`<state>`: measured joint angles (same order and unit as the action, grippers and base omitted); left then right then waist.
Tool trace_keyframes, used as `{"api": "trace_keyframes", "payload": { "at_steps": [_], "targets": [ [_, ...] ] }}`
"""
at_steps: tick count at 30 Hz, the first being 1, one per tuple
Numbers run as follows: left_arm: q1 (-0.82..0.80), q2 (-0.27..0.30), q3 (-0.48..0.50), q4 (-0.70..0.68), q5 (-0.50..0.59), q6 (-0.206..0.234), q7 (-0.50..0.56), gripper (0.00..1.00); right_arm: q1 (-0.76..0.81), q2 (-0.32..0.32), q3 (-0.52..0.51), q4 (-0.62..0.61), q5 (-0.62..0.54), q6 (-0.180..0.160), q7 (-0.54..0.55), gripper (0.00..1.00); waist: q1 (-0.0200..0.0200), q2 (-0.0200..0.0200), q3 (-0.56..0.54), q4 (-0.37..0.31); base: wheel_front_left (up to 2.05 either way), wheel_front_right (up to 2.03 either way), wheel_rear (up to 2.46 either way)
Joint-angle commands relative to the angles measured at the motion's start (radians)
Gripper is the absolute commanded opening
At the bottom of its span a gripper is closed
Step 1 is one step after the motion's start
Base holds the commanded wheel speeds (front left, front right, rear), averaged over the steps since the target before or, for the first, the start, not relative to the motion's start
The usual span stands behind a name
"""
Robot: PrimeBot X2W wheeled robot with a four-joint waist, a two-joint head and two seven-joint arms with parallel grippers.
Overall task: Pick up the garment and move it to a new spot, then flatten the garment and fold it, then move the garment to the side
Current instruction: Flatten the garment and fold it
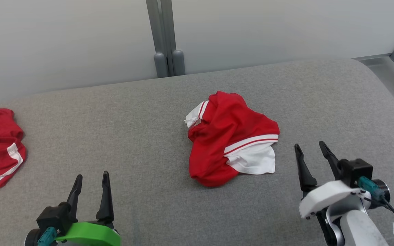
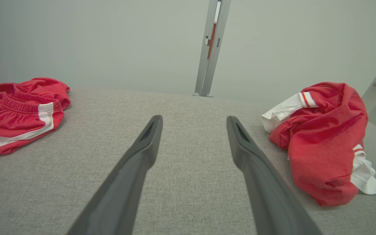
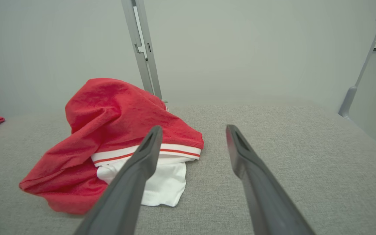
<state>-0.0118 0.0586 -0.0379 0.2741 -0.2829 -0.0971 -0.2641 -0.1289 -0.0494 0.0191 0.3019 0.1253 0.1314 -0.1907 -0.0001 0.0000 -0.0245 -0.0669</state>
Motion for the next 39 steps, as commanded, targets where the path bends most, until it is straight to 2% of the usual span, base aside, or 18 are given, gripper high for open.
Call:
{"api": "trace_keyframes", "payload": {
  "at_steps": [1, 7, 10, 14, 23, 33, 34, 35, 36, 39],
  "targets": [
    [-0.022, 0.0, -0.002, 0.004, 0.016, -0.007, 0.0, 1.0, -0.036, -0.002, 0.004, 0.014, 0.003, -0.001, 0.029, 1.0, 0.0001, 0.0, 0.01, 0.007, 0.0, 0.0, 0.0],
    [-0.057, -0.003, -0.03, 0.004, 0.026, -0.016, -0.001, 1.0, -0.221, -0.002, -0.036, 0.156, 0.047, -0.001, 0.278, 1.0, 0.0001, 0.0, 0.051, 0.048, 0.0, 0.0, 0.0],
    [-0.08, -0.004, -0.053, 0.0, 0.031, -0.018, -0.001, 1.0, -0.327, -0.01, -0.068, 0.228, 0.0, -0.001, 0.386, 1.0, 0.0001, 0.0, 0.09, 0.086, 0.0, 0.0, 0.0],
    [-0.107, -0.006, -0.067, -0.007, 0.033, -0.024, -0.001, 1.0, -0.435, -0.02, -0.098, 0.316, -0.035, -0.001, 0.472, 1.0, 0.0001, 0.0, 0.143, 0.129, 0.0, 0.0, 0.0],
    [-0.161, -0.007, -0.094, -0.013, 0.035, -0.028, -0.001, 1.0, -0.539, -0.104, -0.124, 0.501, -0.082, -0.001, 0.55, 1.0, 0.0001, 0.0, 0.228, 0.197, 0.0, 0.0, 0.0],
    [-0.176, -0.007, -0.116, -0.02, 0.047, -0.031, -0.001, 1.0, -0.555, -0.128, -0.035, 0.645, 0.086, -0.002, 0.567, 1.0, 0.0001, 0.0, 0.236, 0.214, 0.0, 0.0, 0.0],
    [-0.176, -0.007, -0.116, -0.02, 0.049, -0.032, -0.001, 1.0, -0.554, -0.132, -0.024, 0.655, 0.094, -0.001, 0.573, 0.85, 0.0001, 0.0, 0.235, 0.214, 0.0, 0.0, 0.0],
    [-0.176, -0.007, -0.116, -0.02, 0.049, -0.032, -0.001, 1.0, -0.554, -0.133, -0.016, 0.661, 0.101, -0.001, 0.572, 0.2, 0.0001, 0.0, 0.234, 0.214, 0.0, 0.0, 0.0],
    [-0.174, -0.007, -0.115, -0.019, 0.048, -0.032, -0.001, 1.0, -0.558, -0.133, -0.005, 0.664, 0.114, -0.002, 0.566, 0.0, 0.0001, 0.0, 0.231, 0.214, 0.0, 0.0, 0.0],
    [-0.163, -0.007, -0.114, -0.012, 0.047, -0.031, -0.001, 1.0, -0.577, -0.14, 0.025, 0.639, 0.139, -0.002, 0.53, 0.0, 0.0001, 0.0, 0.217, 0.21, 0.0, 0.0, 0.0]
  ]
}}
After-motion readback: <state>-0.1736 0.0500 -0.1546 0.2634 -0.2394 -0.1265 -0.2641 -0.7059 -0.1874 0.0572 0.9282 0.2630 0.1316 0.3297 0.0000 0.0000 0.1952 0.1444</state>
